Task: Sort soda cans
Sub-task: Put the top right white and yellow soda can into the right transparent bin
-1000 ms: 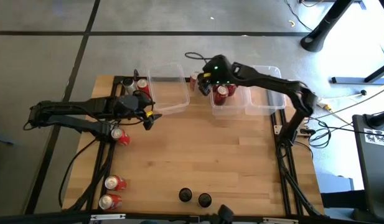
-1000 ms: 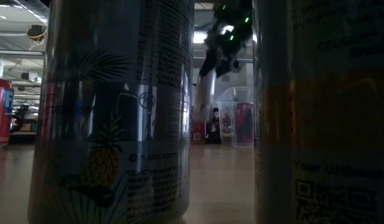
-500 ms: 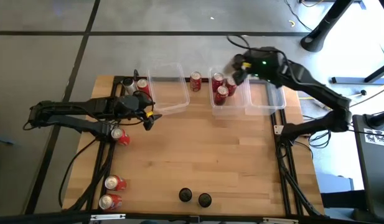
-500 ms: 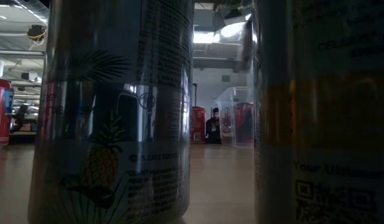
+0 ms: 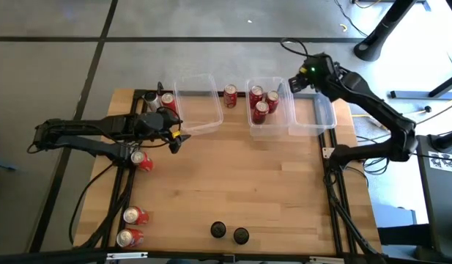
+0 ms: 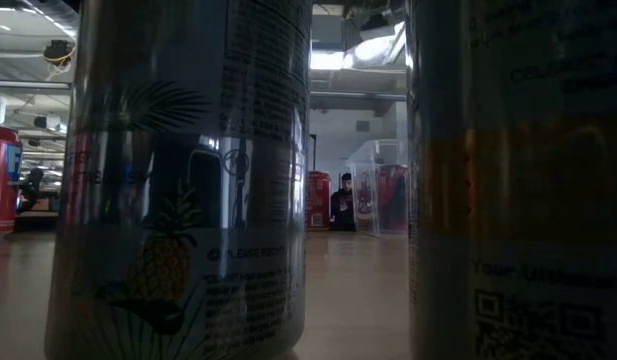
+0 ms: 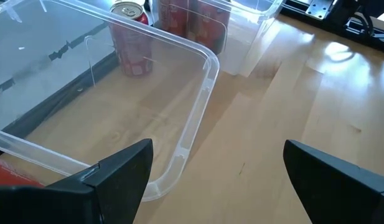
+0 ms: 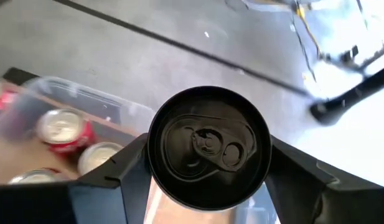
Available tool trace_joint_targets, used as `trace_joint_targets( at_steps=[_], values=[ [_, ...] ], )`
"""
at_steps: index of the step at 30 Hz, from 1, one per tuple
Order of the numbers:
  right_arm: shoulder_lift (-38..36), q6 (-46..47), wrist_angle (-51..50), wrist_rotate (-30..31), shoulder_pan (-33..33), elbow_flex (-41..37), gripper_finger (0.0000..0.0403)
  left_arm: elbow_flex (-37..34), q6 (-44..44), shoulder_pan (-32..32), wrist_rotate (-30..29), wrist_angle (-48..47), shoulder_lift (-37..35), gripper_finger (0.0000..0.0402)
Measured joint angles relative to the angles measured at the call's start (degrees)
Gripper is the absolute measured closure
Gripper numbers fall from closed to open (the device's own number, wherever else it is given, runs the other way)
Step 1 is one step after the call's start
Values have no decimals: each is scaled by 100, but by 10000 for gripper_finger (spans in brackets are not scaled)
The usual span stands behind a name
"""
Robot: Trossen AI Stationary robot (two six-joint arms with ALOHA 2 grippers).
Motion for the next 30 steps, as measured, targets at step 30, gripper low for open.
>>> trace_joint_targets(
  at_steps=[30],
  values=[
    [111, 140, 2908, -1473, -1359, -3009, 154, 0, -84, 0, -2, -4, 0, 54]
  ],
)
